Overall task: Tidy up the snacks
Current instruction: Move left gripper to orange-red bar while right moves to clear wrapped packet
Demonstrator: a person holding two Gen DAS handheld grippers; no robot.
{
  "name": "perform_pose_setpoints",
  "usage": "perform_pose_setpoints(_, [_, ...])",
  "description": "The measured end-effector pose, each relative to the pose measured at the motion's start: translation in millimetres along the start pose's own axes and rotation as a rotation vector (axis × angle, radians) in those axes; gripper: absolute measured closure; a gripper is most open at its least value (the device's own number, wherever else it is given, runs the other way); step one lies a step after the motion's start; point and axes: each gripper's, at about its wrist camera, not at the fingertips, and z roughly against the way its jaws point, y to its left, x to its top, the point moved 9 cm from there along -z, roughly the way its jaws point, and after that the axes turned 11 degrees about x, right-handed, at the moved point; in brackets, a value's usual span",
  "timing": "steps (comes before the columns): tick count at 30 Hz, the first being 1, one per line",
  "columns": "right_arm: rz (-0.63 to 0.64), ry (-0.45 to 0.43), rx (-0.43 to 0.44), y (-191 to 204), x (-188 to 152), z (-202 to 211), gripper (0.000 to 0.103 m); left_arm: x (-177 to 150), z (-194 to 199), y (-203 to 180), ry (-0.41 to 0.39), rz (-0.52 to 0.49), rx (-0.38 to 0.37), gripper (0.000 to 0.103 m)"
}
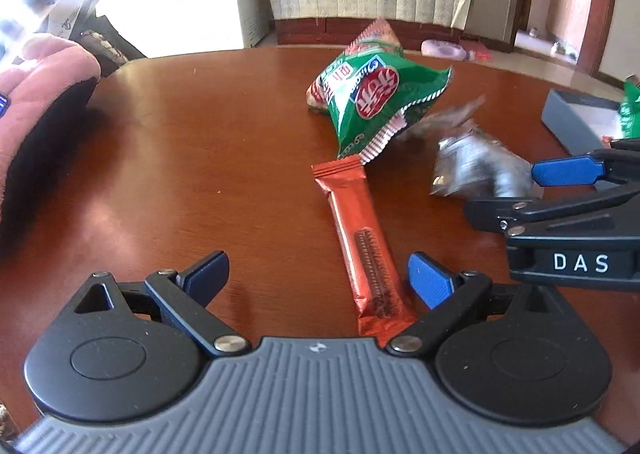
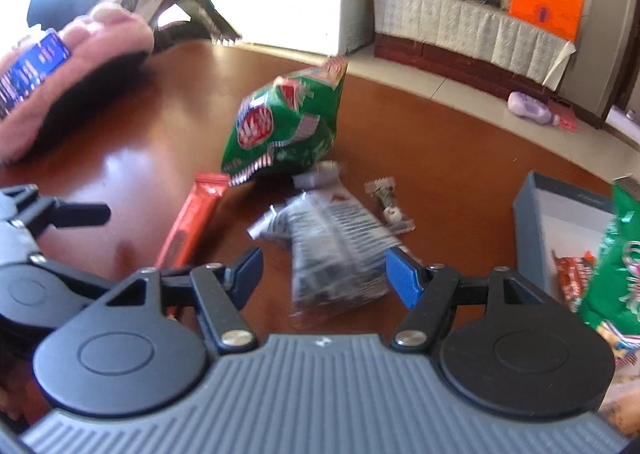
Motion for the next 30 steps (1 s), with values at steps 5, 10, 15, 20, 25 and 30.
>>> perform_pose_setpoints(5, [-0.009, 0.030, 0.030, 0.6, 0.2, -7.8, 0.061, 1.0, -6.8, -1.8, 0.008, 0.011, -0.018, 0.005])
perform_pose_setpoints(10, [-0.031, 0.057, 0.053, 5.2, -5.6, 1.7, 0.073, -3.6, -4.4, -3.5, 0.013, 0.010, -0.052, 0.005])
perform_pose_setpoints(15, [-0.019, 0.129, 0.071, 13.8, -24.2, 21.1, 0.074, -10.9, 0.8, 0.2, 0.011, 0.000, -0.065, 0.005])
perform_pose_setpoints(20, [0.149, 0.110, -0.065, 20.7, -24.5, 36.5, 0.038, -14.7, -2.5, 12.7, 0.017, 0.023, -0.045, 0.004])
perform_pose_setpoints(25, [0.326, 0.039, -0.080, 37.1, -14.3, 39.5, 0.022, -13.7, -9.2, 28.8, 0.024, 0.032, -0.018, 0.003])
perform_pose_setpoints(30, [0.404, 0.099, -0.074, 40.2, -15.6, 7.9, 0.022, -9.8, -14.2, 36.5, 0.020, 0.032, -0.004, 0.003])
